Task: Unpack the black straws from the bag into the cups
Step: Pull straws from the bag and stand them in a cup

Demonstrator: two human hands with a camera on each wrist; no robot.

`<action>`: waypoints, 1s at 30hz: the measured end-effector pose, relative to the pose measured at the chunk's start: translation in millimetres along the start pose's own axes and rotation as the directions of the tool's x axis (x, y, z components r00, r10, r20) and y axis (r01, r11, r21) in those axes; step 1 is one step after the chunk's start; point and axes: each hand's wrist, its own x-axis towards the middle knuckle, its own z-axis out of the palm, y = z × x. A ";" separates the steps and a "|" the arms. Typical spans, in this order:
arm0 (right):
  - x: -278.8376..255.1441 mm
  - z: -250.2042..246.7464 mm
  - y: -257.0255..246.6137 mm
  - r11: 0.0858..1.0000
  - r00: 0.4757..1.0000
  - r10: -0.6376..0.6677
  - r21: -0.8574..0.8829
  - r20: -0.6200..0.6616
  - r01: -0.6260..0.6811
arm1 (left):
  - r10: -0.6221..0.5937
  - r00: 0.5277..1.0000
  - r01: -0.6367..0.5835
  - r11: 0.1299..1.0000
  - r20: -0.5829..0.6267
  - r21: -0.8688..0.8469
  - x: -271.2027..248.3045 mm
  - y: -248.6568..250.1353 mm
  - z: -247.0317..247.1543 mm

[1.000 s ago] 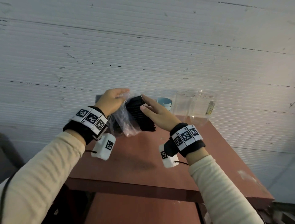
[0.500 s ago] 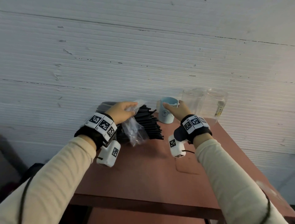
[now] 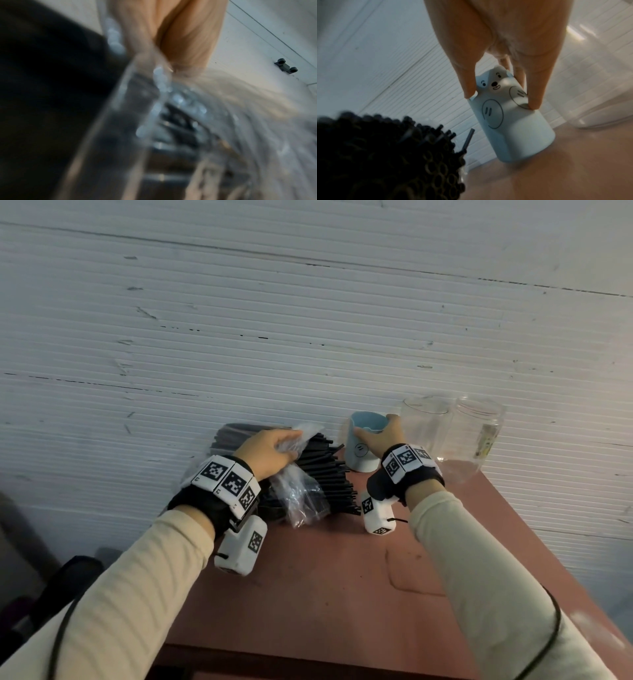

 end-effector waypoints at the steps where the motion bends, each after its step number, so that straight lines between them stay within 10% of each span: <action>1: -3.8 -4.7 -0.5 1.000 1.000 -0.014 0.017 0.005 0.014 | 0.004 1.000 -0.004 1.000 0.005 0.008 -1.0 0.7 -0.2; 16: -77.7 -116.3 40.2 0.985 1.000 0.010 0.172 -0.025 -0.006 | 0.040 0.998 -0.040 0.999 0.057 -0.006 -21.1 14.5 0.1; 30: -106.8 -136.0 54.3 0.979 0.996 0.081 -0.185 -0.031 -0.086 | 0.049 0.998 -0.054 0.991 -0.041 -0.123 -38.8 29.9 3.7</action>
